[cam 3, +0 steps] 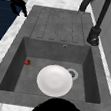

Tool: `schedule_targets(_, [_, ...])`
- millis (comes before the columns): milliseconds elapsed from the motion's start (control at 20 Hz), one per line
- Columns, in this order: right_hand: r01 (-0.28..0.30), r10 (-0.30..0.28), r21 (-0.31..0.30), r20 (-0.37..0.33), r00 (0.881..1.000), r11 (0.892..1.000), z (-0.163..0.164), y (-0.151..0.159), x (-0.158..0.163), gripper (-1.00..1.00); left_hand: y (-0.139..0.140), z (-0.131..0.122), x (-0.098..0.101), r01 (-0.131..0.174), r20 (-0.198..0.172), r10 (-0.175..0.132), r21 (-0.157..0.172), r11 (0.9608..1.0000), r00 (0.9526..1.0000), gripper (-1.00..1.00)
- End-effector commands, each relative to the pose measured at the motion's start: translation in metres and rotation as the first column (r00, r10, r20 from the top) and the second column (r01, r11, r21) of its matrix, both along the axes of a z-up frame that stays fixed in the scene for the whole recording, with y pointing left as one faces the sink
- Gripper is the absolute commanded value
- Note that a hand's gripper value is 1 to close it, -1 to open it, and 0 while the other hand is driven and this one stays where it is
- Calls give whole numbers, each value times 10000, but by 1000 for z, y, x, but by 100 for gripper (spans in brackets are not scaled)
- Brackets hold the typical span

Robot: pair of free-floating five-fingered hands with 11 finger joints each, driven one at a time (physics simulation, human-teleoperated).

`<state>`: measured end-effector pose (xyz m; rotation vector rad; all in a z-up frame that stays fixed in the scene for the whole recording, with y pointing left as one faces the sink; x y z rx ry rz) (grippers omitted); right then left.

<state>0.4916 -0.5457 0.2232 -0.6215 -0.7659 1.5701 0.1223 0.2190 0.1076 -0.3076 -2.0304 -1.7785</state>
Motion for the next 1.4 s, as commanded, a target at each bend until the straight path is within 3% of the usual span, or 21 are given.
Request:
schedule_targets(0, [-57, 57, -1, 0, 10000, 10000, -3, 0, -2, -100, 0, 0, 0, 0, 0, 0, 0, 10000, 10000, 0])
schedule_targets(950, [-35, 36, 104, -43, 10000, 9999, 1, -3, -13, -100, 0, 0, 0, 0, 0, 0, 0, 10000, 10000, 0])
schedule_targets(1000, [-9, 10, 12, -128, 9999, 10000, 1, 0, -12, 100, 0, 0, 0, 0, 0, 0, 0, 10000, 10000, 0])
schedule_targets(1350, [-67, 31, -672, -534, 9986, 9977, 5, 11, -12, 100, 0, 0, 0, 0, 0, 0, 0, 10000, 10000, 0])
